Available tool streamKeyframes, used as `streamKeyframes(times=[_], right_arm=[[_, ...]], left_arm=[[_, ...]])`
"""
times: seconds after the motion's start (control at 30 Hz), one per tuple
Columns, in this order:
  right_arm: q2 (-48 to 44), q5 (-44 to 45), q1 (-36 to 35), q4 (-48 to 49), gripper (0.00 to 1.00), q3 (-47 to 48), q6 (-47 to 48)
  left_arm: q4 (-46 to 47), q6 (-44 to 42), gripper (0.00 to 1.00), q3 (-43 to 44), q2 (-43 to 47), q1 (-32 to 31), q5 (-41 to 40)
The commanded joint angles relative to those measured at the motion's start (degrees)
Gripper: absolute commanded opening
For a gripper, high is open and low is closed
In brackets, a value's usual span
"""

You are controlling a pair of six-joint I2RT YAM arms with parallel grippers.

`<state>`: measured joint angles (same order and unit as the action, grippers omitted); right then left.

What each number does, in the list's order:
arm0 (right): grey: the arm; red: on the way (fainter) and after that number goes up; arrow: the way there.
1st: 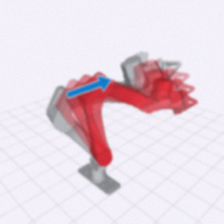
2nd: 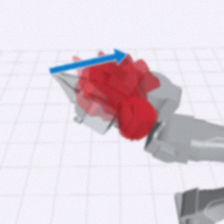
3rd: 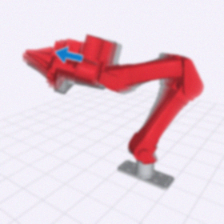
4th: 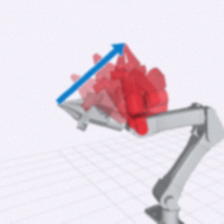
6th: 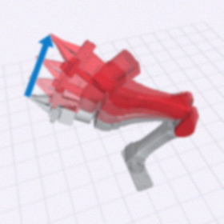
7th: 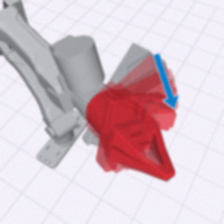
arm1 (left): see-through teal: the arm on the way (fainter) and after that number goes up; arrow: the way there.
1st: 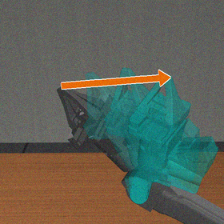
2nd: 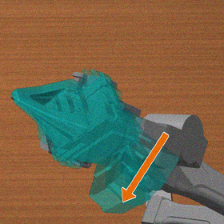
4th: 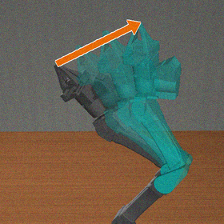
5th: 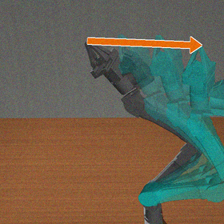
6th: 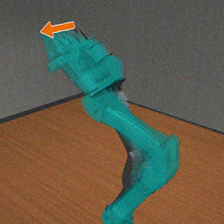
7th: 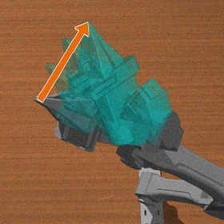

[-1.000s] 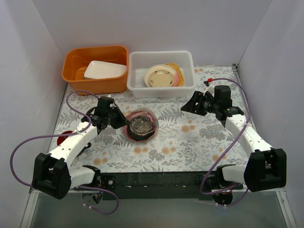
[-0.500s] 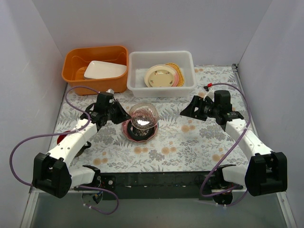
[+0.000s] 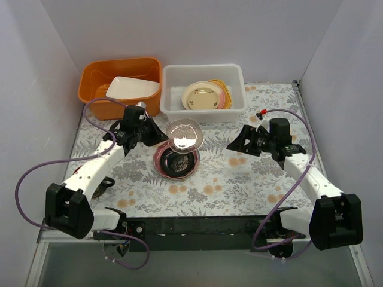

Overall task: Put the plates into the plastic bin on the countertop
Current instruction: Place the plate in the plastic bin.

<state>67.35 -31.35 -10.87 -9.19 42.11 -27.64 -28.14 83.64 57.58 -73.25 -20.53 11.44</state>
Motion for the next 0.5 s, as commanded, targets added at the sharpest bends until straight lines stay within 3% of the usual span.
streamKeyframes(times=[0.0, 0.27, 0.47], right_arm=[[-1.08, -1.16, 0.24, 2.60, 0.86, -1.85, 0.57], [-1.00, -0.81, 0.15, 2.51, 0.88, -3.61, 1.53], [-0.73, 0.06, 0.15, 2.69, 0.90, -4.84, 1.27]], left_arm=[[0.81, -0.84, 0.00, 5.08, -2.33, -0.30, 0.78], [1.16, -1.28, 0.00, 12.81, -9.18, -0.30, 0.86], [0.02, -3.13, 0.00, 23.26, -17.35, -0.30, 1.04]])
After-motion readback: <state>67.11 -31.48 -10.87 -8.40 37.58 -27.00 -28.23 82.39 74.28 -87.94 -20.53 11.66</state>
